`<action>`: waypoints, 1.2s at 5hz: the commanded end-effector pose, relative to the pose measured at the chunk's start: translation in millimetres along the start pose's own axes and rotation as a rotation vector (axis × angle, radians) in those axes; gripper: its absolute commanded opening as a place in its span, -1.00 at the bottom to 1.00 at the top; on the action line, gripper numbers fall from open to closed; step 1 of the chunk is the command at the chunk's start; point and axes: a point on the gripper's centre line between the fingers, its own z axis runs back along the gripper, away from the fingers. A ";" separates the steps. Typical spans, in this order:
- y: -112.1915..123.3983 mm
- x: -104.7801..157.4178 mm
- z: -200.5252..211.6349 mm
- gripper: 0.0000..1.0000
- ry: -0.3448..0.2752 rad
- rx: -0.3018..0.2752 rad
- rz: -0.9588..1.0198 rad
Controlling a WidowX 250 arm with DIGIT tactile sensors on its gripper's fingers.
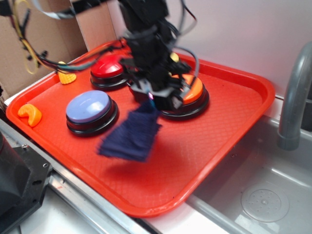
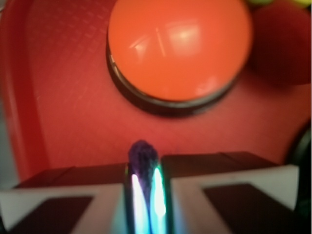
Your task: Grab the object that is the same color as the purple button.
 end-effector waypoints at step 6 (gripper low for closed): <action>129.2 26.9 134.7 -1.00 -0.112 -0.031 0.063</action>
